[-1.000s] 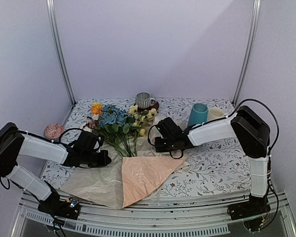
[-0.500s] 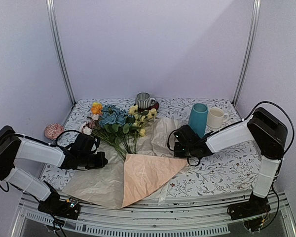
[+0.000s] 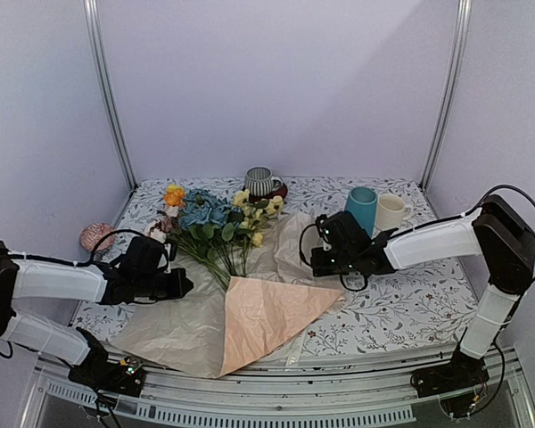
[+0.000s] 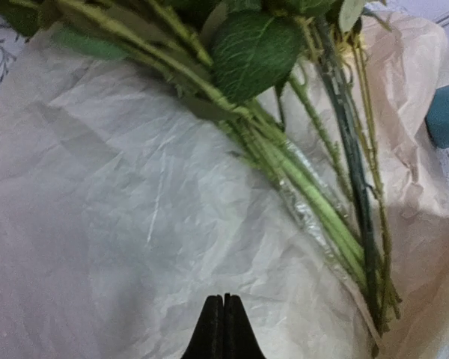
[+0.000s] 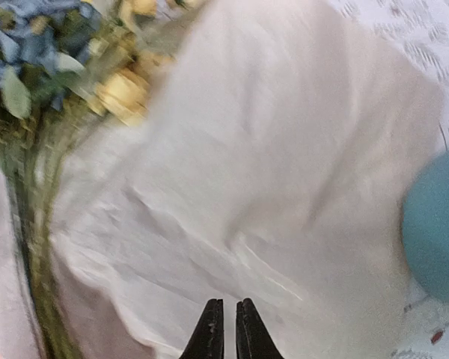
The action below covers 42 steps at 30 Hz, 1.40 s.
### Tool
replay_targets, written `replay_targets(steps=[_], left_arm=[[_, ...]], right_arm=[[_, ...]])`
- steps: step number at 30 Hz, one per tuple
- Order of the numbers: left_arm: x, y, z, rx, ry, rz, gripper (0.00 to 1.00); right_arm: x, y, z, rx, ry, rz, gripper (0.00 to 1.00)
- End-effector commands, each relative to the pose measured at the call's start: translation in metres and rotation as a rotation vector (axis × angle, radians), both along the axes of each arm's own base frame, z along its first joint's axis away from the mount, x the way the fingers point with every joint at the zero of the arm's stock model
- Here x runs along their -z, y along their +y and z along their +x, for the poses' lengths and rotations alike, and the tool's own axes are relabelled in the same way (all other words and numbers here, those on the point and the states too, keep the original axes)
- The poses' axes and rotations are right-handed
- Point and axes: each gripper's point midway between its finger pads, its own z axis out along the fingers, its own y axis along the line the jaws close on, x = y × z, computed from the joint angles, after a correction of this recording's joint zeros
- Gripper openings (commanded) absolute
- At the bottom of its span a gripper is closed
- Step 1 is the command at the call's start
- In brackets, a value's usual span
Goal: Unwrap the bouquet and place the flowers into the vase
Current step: Unfold the 2/3-folded wrapping paper from the folded wrapping paper, then move the vase to the corner of the board.
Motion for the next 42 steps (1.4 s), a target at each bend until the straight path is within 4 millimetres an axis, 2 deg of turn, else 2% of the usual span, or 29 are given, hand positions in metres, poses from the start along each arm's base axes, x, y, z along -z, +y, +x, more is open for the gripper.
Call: replay_targets(steps=[1,3,4,5,6,10,13,17,21,27,29,32,35,39,42], left_arm=[[-0.033,-0.024,0.012,0.09,-0.061,-0.085,0.0],[-0.039,-0.036,0.015,0.131,-0.062,-0.117,0.0],[-0.04,-0.04,0.016,0.144,-0.059,-0.13,0.0],[-0.039,-0.045,0.017,0.158,-0.054,-0.143,0.0],[-0.035,-0.049,0.018,0.169,-0.042,-0.147,0.0],[-0.024,-0.059,0.022,0.19,-0.012,-0.16,0.0],[-0.012,-0.06,0.025,0.184,0.017,-0.145,0.0],[0.004,-0.055,0.03,0.142,0.047,-0.104,0.0],[0.019,-0.04,0.036,0.068,0.065,-0.047,0.0],[0.044,0.003,0.039,-0.098,0.111,0.085,0.0],[0.052,0.023,0.037,-0.165,0.138,0.126,0.0],[0.063,0.047,0.031,-0.238,0.183,0.146,0.0],[0.069,0.062,0.026,-0.284,0.199,0.139,0.0],[0.07,0.075,0.024,-0.326,0.203,0.129,0.0],[0.068,0.077,0.023,-0.324,0.193,0.123,0.0]], right_arm=[[-0.061,0.058,0.017,-0.172,-0.123,0.103,0.1],[-0.069,0.075,0.023,-0.203,-0.139,0.121,0.1],[-0.065,0.081,0.024,-0.218,-0.13,0.121,0.1],[-0.075,0.093,0.03,-0.233,-0.144,0.141,0.1],[-0.074,0.101,0.033,-0.243,-0.14,0.145,0.1],[-0.057,0.122,0.047,-0.221,-0.112,0.11,0.09],[-0.041,0.128,0.055,-0.176,-0.102,0.069,0.05],[-0.016,0.124,0.06,-0.122,-0.078,0.033,0.03],[0.008,0.119,0.061,-0.093,-0.048,0.002,0.03],[0.036,0.112,0.061,-0.084,-0.004,-0.026,0.03],[0.042,0.108,0.063,-0.077,0.005,-0.034,0.03],[0.049,0.098,0.067,-0.055,0.019,-0.044,0.03],[0.05,0.086,0.069,-0.026,0.021,-0.061,0.03],[0.045,0.059,0.071,0.042,0.005,-0.114,0.03],[0.037,0.039,0.069,0.079,-0.009,-0.125,0.03]])
